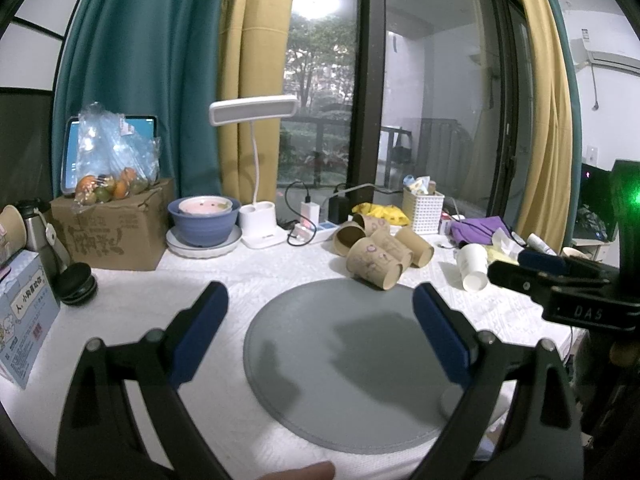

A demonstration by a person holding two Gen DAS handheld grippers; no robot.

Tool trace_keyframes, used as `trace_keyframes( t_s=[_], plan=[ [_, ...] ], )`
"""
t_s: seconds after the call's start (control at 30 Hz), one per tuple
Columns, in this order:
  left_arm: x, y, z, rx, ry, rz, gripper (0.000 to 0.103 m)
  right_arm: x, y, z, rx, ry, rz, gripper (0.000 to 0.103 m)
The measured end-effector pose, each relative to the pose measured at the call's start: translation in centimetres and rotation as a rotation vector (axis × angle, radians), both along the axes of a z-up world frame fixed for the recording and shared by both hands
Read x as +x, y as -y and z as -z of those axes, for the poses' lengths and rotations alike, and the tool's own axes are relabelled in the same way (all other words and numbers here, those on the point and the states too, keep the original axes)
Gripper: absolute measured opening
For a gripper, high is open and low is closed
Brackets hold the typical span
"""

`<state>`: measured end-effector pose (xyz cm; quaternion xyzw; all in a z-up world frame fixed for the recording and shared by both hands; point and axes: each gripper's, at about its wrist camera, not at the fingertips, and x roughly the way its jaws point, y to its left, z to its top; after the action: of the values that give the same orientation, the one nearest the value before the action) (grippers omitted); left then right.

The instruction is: Flip cup upright

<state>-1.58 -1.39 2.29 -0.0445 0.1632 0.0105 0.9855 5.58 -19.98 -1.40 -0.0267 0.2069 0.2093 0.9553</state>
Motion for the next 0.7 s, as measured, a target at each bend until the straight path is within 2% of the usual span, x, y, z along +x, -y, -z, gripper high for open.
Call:
trace_keyframes(
  t_s=[0.7],
  plan=[
    [-0.28,-0.29,-0.04,-0.007,0.009,0.002,0.094,-0.14,-0.17,-0.1,-0.005,0.006,0.003,0.079]
  ],
)
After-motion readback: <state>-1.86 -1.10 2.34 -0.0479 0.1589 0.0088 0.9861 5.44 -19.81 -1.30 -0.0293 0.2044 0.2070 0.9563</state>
